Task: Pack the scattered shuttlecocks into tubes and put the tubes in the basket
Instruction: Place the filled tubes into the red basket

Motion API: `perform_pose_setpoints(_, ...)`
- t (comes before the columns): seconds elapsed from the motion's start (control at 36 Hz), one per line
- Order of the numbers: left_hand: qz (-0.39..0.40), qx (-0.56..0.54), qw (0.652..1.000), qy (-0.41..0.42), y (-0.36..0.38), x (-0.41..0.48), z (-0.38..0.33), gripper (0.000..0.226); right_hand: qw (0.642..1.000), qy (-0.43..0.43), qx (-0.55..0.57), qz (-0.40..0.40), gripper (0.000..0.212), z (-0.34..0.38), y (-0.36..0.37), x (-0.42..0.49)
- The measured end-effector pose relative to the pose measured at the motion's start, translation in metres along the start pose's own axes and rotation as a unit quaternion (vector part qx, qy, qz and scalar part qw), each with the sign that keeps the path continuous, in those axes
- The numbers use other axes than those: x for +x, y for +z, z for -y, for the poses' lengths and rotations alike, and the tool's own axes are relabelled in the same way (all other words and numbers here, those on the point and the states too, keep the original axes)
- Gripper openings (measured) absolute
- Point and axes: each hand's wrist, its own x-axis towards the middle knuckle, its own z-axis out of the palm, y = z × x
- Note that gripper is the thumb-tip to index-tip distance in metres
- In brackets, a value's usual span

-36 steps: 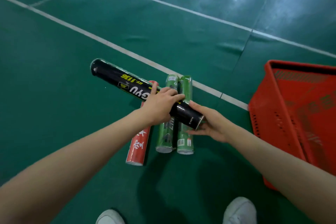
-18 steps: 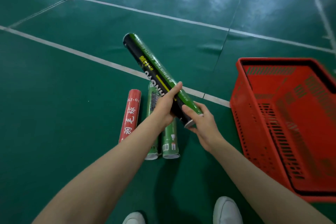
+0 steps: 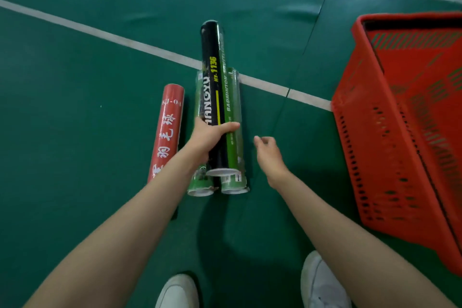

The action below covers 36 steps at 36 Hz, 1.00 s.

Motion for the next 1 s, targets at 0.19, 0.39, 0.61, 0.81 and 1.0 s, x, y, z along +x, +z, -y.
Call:
perform_pose_setpoints(0.19,-0.010,0.020,1.000,-0.011,-0.014,0.005,0.042,0.077,0.978,0.048,-0.183,0.092,0.093,-0.029,0.029,0.010)
perform_pose_setpoints(0.39,-0.006,0.012,1.000,-0.017,-0.022,0.007,0.052,0.082,0.988,0.074,-0.103,0.083,0.079,-0.041,0.040,0.010)
perform_pose_setpoints(0.61,0.012,0.040,0.999,-0.001,-0.028,-0.003,0.046,0.081,0.997,-0.009,0.072,-0.008,0.032,-0.038,0.000,0.000)
perform_pose_setpoints(0.81,0.038,0.061,0.997,0.021,-0.012,-0.034,0.016,0.074,0.987,-0.067,0.146,-0.021,0.033,-0.003,-0.040,-0.040)
perform_pose_setpoints(1.0,0.082,0.097,0.989,0.078,0.026,-0.082,-0.047,0.114,0.972,-0.125,0.189,-0.053,0.028,0.058,-0.092,-0.097)
